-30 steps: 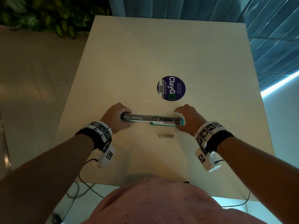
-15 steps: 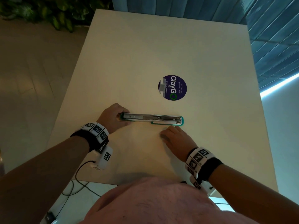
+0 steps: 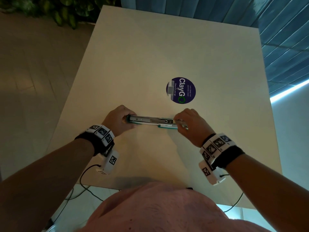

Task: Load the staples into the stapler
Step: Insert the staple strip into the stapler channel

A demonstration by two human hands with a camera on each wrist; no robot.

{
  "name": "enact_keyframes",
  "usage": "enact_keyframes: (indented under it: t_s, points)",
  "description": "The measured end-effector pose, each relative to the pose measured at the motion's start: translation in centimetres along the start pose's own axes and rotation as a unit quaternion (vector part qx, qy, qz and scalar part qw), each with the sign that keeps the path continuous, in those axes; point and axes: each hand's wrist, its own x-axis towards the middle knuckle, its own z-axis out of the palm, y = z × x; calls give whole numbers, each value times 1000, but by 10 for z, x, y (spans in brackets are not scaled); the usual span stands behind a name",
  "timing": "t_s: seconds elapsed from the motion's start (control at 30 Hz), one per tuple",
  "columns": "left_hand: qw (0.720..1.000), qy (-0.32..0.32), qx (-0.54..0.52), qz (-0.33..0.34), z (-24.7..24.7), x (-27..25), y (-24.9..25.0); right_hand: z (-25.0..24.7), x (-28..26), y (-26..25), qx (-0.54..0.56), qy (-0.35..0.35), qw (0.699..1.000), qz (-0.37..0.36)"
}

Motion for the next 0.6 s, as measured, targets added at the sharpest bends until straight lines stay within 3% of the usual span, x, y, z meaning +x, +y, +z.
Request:
enact_keyframes:
  t_s: [0.2,0.6]
  points:
    - [1000,5,4,0,0,0,2,-1,10,7,-18,-57,998,22]
    - [1000,4,15,5,1,1,-1,2,13,12,-29,-57,998,26]
